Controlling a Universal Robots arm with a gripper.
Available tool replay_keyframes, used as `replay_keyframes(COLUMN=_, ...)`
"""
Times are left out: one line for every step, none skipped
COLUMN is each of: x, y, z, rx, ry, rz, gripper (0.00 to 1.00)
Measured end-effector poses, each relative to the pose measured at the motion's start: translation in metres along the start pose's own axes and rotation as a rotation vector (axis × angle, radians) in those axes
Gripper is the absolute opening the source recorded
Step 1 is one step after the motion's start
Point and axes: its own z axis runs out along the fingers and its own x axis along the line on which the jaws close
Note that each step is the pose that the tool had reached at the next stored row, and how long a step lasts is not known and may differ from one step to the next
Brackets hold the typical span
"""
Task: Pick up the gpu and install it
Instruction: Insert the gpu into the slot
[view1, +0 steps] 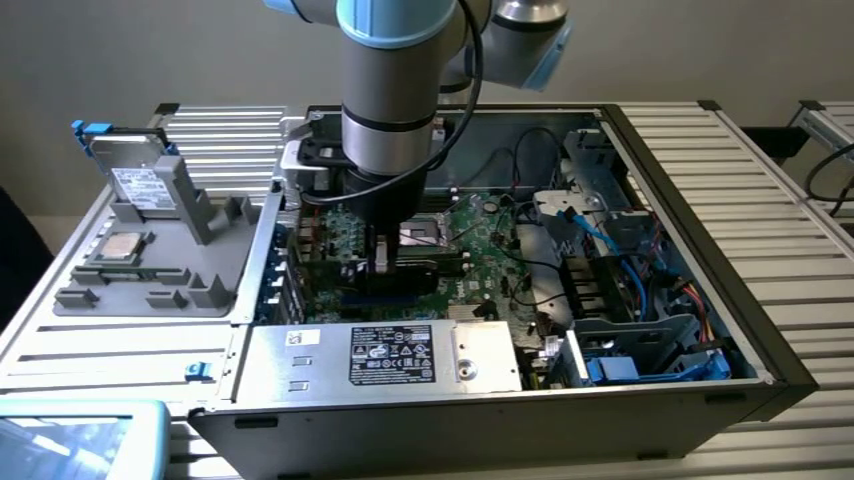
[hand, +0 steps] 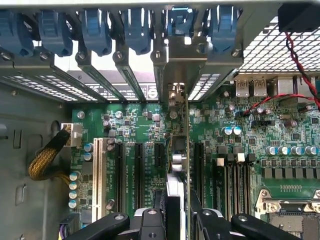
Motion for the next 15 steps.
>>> replay_keyframes(x=0.0, y=0.0, z=-0.0001, rx=-0.0003, ry=-0.0001, rz=0.0, gripper=0.29)
replay_keyframes(x=0.0, y=0.0, z=-0.0001, rx=-0.0003, ry=-0.0001, rz=0.0, gripper=0.29)
replay_keyframes(x=0.0, y=0.0, z=-0.0001, rx=-0.0003, ry=-0.0002, rz=0.0, gripper=0.29)
replay_keyframes(x=0.0, y=0.0, z=-0.0001, rx=-0.0003, ry=-0.0002, rz=0.0, gripper=0.29)
replay_keyframes(x=0.0, y=0.0001, z=-0.0001, rx=-0.0002, ry=-0.0001, rz=-0.001, gripper=0.29)
replay_keyframes(x=0.0, y=0.0001, z=-0.0001, rx=-0.0003, ry=0.0001, rz=-0.001, gripper=0.29)
replay_keyframes(x=0.0, y=0.0001, z=0.0, rx=-0.0003, ry=0.0, rz=-0.001, gripper=0.29)
replay_keyframes(x=0.0, y=0.0001, z=0.0002, rx=-0.0003, ry=-0.0008, rz=-0.001, gripper=0.29)
replay_keyframes(x=0.0, y=0.0002, z=0.0002, rx=-0.0004, ry=-0.0021, rz=-0.001, gripper=0.29)
replay_keyframes(x=0.0001, y=0.0001, z=0.0003, rx=-0.0003, ry=-0.0035, rz=-0.001, gripper=0.29)
replay_keyframes(x=0.0002, y=0.0001, z=0.0003, rx=-0.0001, ry=-0.0046, rz=-0.001, gripper=0.29)
replay_keyframes(x=0.0003, y=0.0001, z=0.0003, rx=-0.0001, ry=-0.0055, rz=-0.001, gripper=0.29)
replay_keyframes(x=0.0006, y=0.0001, z=0.0003, rx=0.0, ry=-0.0065, rz=-0.001, gripper=0.29)
replay_keyframes(x=0.0006, y=0.0001, z=0.0003, rx=0.0, ry=-0.0069, rz=-0.001, gripper=0.29)
replay_keyframes(x=0.0005, y=0.0001, z=0.0003, rx=0.0001, ry=-0.0069, rz=-0.001, gripper=0.29)
